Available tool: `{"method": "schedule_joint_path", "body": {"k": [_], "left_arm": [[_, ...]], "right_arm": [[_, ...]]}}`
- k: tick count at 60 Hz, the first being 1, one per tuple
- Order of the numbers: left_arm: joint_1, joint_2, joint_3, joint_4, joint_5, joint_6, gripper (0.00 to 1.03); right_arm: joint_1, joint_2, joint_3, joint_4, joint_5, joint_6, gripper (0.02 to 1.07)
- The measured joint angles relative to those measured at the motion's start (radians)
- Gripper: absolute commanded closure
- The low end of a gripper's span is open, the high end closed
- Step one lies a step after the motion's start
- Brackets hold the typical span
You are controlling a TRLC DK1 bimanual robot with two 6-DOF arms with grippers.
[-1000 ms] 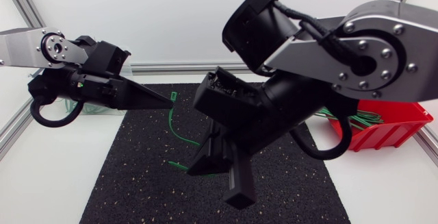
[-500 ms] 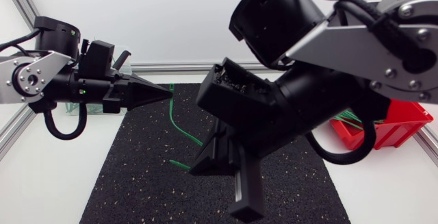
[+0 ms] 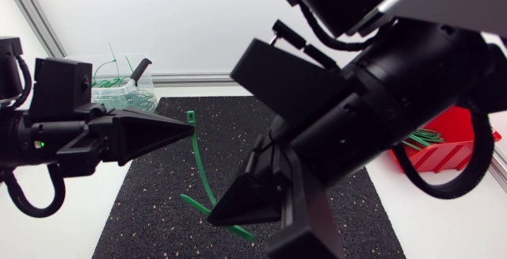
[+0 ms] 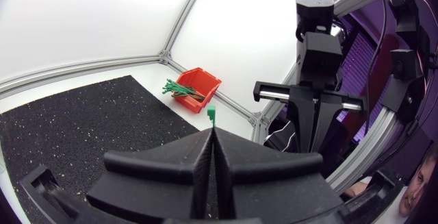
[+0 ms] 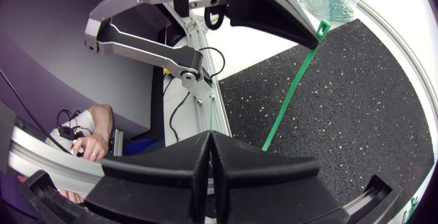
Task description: Take a green cable tie from the red box, thread the tail through the head to close it, then place it in the transparent bin on the left.
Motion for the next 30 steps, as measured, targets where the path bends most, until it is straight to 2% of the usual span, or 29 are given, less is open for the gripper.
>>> {"method": "schedule_joint_path", "body": {"k": [10, 30], "left_arm": [[-0.054, -0.107, -0.037, -0.014, -0.066, -0.056, 1.0], [-0.055, -0.224, -0.041, -0.053, -0.12, -0.074, 1.0]], "right_arm": [[0.0, 0.0, 0.054, -0.021, -0.042, 0.104, 1.02], [-0.071, 0.055, 0.121, -0.052, -0.225, 0.317, 1.02]]}}
